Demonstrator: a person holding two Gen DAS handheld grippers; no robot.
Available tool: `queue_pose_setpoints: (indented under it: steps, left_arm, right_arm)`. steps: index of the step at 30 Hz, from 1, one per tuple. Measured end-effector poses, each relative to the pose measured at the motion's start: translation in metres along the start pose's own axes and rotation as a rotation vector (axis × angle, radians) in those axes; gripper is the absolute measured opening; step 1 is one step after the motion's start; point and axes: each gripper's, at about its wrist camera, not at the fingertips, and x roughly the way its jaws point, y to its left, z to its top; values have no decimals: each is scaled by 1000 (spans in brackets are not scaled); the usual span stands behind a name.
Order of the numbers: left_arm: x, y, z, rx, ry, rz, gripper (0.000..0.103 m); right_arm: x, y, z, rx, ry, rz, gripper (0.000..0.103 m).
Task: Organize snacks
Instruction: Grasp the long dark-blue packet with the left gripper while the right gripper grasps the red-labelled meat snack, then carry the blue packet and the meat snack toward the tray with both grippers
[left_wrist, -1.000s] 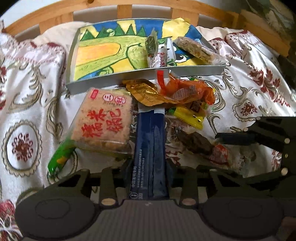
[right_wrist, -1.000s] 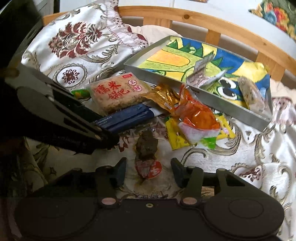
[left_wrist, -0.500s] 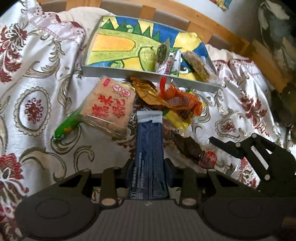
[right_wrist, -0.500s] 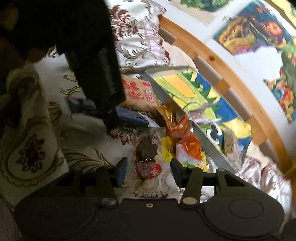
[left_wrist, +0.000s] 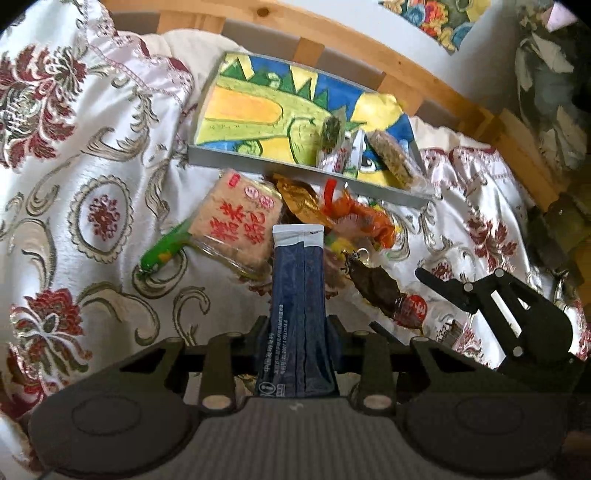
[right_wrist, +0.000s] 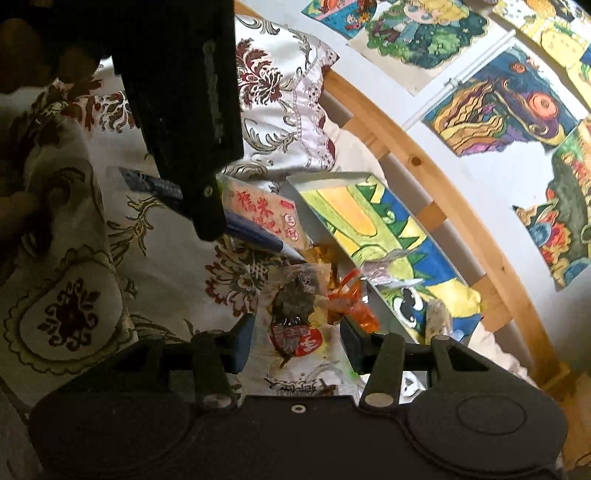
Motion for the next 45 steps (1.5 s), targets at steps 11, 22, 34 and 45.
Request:
queue_pose_setpoints:
  steps: [11, 22, 34, 45]
  left_arm:
    - [-2, 0, 20, -21, -146, 44, 35]
    - [48, -24, 97, 34, -267, 134, 35]
    - [132, -51, 167, 136, -290, 264, 35]
    - [178, -55, 167, 137, -230, 267, 35]
  right_arm:
    - [-7, -17, 3, 45, -92, -109, 52]
    - [36, -74, 7, 132, -151, -326, 52]
    - [130, -141, -4, 237, -83, -399, 52]
    - [158, -143, -23, 273, -7, -331, 52]
